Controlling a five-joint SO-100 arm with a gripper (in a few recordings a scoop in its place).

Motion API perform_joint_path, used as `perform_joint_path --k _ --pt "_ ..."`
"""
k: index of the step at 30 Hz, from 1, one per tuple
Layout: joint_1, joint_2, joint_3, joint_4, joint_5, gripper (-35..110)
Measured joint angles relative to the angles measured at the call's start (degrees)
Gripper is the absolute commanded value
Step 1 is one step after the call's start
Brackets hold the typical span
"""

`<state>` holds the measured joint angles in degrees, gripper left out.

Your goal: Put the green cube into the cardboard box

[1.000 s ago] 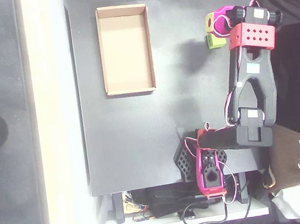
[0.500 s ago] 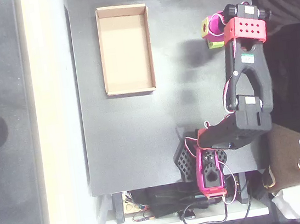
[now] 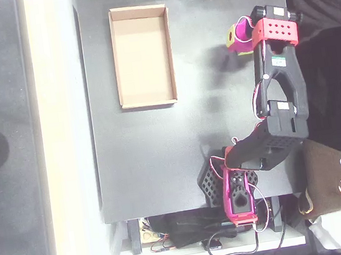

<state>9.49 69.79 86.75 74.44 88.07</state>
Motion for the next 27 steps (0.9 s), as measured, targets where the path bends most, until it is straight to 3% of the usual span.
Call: perform_joint_path --k 21,27 --pt "-0.44 -7.12 -9.14 -1.14 0.0 41" --pt "-0.44 -7.21 -9.4 -1.14 0.0 24"
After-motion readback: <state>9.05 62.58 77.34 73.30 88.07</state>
